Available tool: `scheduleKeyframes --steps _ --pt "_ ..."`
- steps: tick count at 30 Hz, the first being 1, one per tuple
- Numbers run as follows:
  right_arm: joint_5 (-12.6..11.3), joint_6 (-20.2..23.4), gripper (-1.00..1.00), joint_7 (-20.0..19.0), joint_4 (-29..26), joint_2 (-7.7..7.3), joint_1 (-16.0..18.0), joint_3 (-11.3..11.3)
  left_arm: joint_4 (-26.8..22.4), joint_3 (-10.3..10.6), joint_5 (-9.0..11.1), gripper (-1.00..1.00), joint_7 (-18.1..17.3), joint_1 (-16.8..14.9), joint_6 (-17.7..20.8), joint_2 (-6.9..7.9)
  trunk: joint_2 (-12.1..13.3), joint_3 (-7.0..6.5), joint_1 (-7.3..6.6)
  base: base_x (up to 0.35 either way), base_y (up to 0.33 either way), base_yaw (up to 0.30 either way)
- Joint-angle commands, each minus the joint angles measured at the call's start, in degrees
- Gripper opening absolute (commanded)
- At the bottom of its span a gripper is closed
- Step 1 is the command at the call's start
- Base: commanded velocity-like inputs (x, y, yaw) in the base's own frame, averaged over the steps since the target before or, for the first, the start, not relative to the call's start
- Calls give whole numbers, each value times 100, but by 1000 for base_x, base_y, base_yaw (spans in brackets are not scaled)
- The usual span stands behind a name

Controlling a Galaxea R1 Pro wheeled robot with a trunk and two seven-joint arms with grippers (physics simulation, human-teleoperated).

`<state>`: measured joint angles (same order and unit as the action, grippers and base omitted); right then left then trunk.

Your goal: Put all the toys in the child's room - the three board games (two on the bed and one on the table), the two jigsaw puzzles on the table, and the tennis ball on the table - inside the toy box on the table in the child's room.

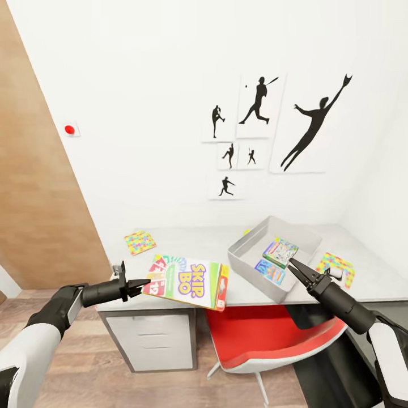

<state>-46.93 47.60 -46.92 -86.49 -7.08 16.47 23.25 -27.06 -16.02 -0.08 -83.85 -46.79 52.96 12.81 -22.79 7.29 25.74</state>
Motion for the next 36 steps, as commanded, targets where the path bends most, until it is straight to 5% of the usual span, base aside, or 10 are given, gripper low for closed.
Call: scheduleKeyframes --steps 1,15,36 --pt "-9 30 100 -10 1 -1 6 5 -1 -8 -3 -100 -9 -5 49 -2 -12 12 4 58 -96 14" --pt "-9 30 100 -10 1 -3 6 7 -1 -15 -11 -100 -11 -5 43 7 -12 12 4 71 -147 2" --pt "-9 30 100 -10 -8 -4 6 6 -1 -15 -17 -100 -8 -5 39 20 -12 12 4 231 -116 0"
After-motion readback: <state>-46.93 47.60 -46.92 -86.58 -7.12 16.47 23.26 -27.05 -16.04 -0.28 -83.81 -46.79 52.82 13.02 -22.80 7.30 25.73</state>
